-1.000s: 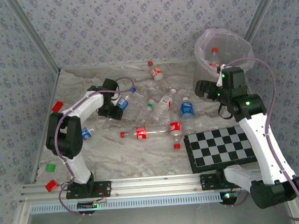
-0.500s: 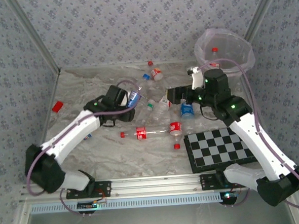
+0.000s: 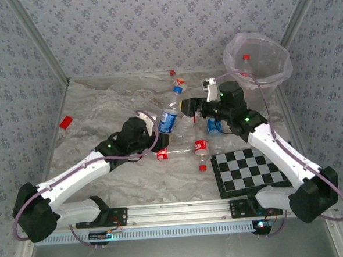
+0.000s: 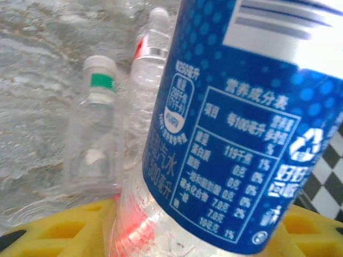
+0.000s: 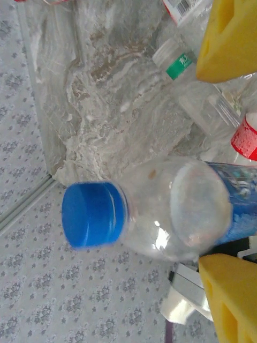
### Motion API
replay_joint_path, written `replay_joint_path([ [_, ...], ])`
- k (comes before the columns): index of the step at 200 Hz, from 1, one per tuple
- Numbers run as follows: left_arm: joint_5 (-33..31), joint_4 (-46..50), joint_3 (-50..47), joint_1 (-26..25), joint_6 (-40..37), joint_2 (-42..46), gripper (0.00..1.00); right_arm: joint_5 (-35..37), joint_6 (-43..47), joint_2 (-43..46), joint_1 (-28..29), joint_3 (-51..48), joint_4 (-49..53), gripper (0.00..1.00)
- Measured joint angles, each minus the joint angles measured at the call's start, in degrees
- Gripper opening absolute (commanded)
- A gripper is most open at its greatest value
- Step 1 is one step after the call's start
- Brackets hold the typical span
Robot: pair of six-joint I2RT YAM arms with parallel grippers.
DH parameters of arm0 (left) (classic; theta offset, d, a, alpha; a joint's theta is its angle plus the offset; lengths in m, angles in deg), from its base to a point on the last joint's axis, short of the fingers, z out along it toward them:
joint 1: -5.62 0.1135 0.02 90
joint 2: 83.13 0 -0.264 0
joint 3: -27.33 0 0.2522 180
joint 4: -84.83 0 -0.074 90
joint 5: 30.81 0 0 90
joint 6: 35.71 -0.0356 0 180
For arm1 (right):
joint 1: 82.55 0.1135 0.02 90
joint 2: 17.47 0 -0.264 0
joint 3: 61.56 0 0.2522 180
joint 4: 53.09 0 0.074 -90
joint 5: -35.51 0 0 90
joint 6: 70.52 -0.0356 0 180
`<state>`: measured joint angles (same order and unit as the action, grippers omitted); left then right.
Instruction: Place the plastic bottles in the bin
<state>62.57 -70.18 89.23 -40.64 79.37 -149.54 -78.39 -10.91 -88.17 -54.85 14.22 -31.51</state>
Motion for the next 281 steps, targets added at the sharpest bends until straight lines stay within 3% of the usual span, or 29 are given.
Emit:
replay_joint_path([
  [68, 1.3, -2.7, -0.5, -3.0, 1.0, -1.9, 0.16, -3.1, -0.5, -3.3, 0.6, 2.1, -1.3, 0.82],
  [87, 1.6, -3.3, -0.5, -3.3, 1.0, -2.6, 0.16, -3.4, -0.1, -3.3, 0.7, 2.6, -1.2, 0.74],
  [105, 1.6, -3.9, -0.5, -3.4, 1.0, -2.7, 0.16, -3.3, 0.4, -3.3, 0.7, 3.1, -0.6, 0.72],
  [137, 2.0, -4.2, -0.5, -4.1, 0.9, -2.7, 0.16, -2.9, 1.6, -3.5, 0.7, 3.7, 0.9, 0.84],
  [151, 2.3, -4.1, -0.5, -4.7, 0.9, -2.7, 0.16, -2.9, 2.0, -4.2, 0.7, 4.6, 1.5, 0.85],
  [217, 2.4, -4.1, -0.5, -5.2, 0.9, -2.7, 0.18, -2.0, 3.3, -6.0, 0.7, 6.2, 3.9, 0.54],
  [230, 2.4, -4.0, -0.5, -5.2, 0.9, -2.7, 0.24, -1.8, 3.8, -5.9, 0.7, 6.3, 4.2, 0.51],
  [239, 2.4, -4.0, -0.5, -5.2, 0.9, -2.7, 0.34, -1.6, 4.1, -5.9, 0.7, 6.3, 4.5, 0.49],
  [261, 2.4, -4.2, -0.5, -5.2, 0.9, -2.7, 0.75, -1.1, 4.9, -5.8, 0.6, 7.2, 6.1, 0.43],
  [281, 1.6, -5.1, -0.7, -5.4, 1.2, -2.1, 0.95, 0.1, 6.0, -5.8, -0.2, 9.6, 9.1, 0.42],
])
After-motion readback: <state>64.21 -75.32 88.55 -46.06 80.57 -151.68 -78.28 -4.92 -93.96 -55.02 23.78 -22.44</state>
